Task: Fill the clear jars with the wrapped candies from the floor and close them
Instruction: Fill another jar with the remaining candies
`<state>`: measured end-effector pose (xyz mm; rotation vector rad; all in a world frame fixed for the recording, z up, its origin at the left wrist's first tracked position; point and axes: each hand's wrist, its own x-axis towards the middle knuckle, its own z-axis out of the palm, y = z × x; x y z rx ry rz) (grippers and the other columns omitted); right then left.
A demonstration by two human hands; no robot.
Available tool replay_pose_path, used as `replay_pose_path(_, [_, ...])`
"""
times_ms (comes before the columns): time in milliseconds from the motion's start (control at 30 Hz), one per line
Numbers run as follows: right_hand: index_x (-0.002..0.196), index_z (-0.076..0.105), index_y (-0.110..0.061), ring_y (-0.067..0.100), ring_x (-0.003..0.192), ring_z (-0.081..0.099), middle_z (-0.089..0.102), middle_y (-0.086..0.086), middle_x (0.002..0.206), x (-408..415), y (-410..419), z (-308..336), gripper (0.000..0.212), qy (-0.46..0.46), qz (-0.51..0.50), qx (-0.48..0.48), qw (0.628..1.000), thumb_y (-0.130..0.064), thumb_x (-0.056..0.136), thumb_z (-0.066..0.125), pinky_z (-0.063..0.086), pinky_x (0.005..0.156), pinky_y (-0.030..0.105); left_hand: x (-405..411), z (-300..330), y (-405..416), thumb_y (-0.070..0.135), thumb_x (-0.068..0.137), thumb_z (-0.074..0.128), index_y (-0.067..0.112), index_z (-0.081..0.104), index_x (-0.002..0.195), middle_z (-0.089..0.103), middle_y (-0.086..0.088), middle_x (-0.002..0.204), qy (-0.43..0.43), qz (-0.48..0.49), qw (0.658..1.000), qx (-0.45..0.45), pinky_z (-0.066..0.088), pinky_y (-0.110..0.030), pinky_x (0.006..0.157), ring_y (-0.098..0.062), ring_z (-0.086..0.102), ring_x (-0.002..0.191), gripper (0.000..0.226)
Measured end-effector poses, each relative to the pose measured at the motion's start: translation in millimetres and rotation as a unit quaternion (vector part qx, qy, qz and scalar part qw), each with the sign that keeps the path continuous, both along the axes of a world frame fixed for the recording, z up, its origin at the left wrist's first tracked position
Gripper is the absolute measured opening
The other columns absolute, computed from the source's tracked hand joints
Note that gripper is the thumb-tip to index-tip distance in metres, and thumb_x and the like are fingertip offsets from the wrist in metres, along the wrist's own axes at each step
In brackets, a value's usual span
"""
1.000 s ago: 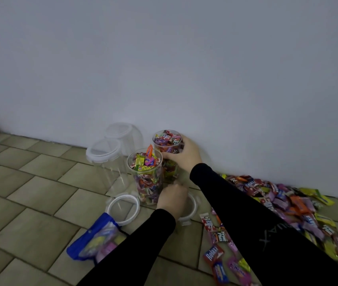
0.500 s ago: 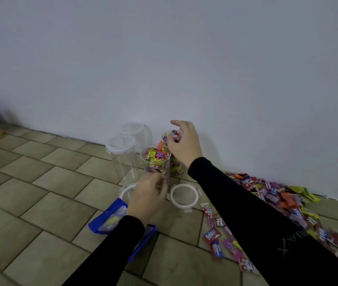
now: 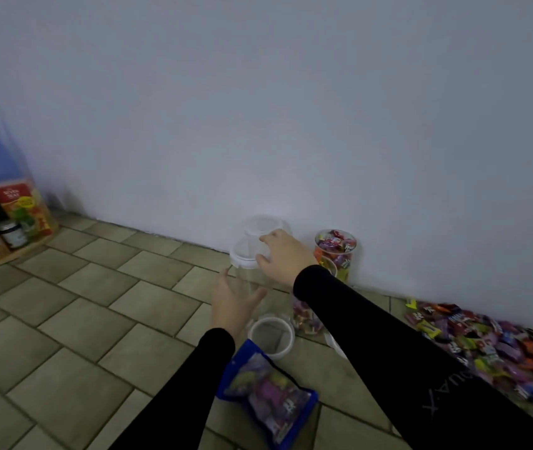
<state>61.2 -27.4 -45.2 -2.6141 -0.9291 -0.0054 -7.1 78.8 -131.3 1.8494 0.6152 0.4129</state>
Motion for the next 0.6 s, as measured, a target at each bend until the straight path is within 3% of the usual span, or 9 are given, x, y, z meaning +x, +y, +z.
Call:
replay_pose_path(67, [0.137, 0.048, -0.01, 0.03, 0.124, 0.048, 0.042, 0.012, 0.142, 2.7, 4.1, -2.4, 0.046, -0.012, -0.009, -0.041, 0.999, -0.034, 0.099, 0.039, 0.04, 0.103, 0.038, 6.8, 0.8, 2.5, 0.014, 0.076, 0.081, 0.012, 0.034, 0.143, 0.049, 0.014, 0.107, -0.017, -0.045, 0.999, -0.017, 0.044, -0.005, 0.068, 0.009, 0.052, 0.086, 0.082])
replay_pose_path(167, [0.13, 0.054, -0.01, 0.029, 0.122, 0.05, 0.048, 0.013, 0.138, 1.1, 8.7, -5.4, 0.044, -0.016, -0.016, -0.055, 0.998, -0.034, 0.1, 0.035, 0.04, 0.102, 0.038, 15.1, -4.5, 8.4, 0.008, 0.081, 0.076, 0.014, 0.039, 0.13, 0.043, 0.016, 0.098, -0.027, -0.077, 0.996, -0.039, 0.041, -0.004, 0.054, 0.015, 0.042, 0.075, 0.061])
replay_pose_path(267, [0.128, 0.056, -0.008, 0.029, 0.121, 0.05, 0.048, 0.014, 0.136, -1.4, 8.6, -7.3, 0.042, 0.0, -0.018, -0.031, 0.999, -0.034, 0.1, 0.037, 0.04, 0.102, 0.037, 18.1, -11.7, 11.8, 0.012, 0.085, 0.072, 0.016, 0.039, 0.128, 0.042, 0.016, 0.103, -0.049, -0.077, 0.995, -0.045, 0.041, -0.004, 0.055, 0.012, 0.043, 0.08, 0.054])
replay_pose_path(333, [0.13, 0.055, -0.009, 0.027, 0.126, 0.046, 0.046, 0.015, 0.139, -4.0, 7.2, -6.7, 0.042, 0.006, -0.01, -0.012, 1.0, -0.034, 0.1, 0.04, 0.038, 0.103, 0.034, 12.8, -13.0, 12.3, 0.017, 0.085, 0.074, 0.015, 0.04, 0.131, 0.046, 0.015, 0.109, -0.072, -0.058, 0.995, -0.031, 0.04, -0.003, 0.067, 0.005, 0.049, 0.088, 0.057])
replay_pose_path(433, [0.137, 0.052, -0.016, 0.019, 0.136, 0.037, 0.039, 0.007, 0.149, -12.7, 1.2, 0.4, 0.044, 0.017, 0.0, 0.079, 0.997, -0.035, 0.098, 0.046, 0.026, 0.109, 0.026, 5.2, -12.9, 20.0, 0.03, 0.079, 0.079, 0.02, 0.038, 0.137, 0.046, 0.007, 0.126, -0.118, -0.025, 0.992, 0.023, 0.039, -0.022, 0.089, -0.007, 0.045, 0.114, 0.072])
replay_pose_path(533, [0.132, 0.057, -0.017, 0.014, 0.134, 0.039, 0.044, 0.002, 0.146, -24.3, -11.4, 9.8, 0.04, 0.008, 0.002, 0.191, 0.981, -0.034, 0.097, 0.051, 0.024, 0.108, 0.021, 0.3, -3.7, 25.0, 0.03, 0.072, 0.084, 0.023, 0.038, 0.137, 0.043, 0.004, 0.121, -0.191, -0.007, 0.976, 0.105, 0.041, -0.023, 0.093, -0.004, 0.043, 0.109, 0.08])
replay_pose_path(600, [0.127, 0.061, -0.018, 0.01, 0.128, 0.044, 0.052, 0.0, 0.137, -33.7, -23.2, 13.5, 0.036, -0.009, 0.0, 0.259, 0.966, -0.035, 0.096, 0.053, 0.028, 0.105, 0.02, -9.2, 12.2, 18.6, 0.036, 0.07, 0.082, 0.034, 0.036, 0.135, 0.04, 0.006, 0.119, -0.23, -0.02, 0.965, 0.125, 0.04, -0.011, 0.085, 0.005, 0.044, 0.101, 0.08])
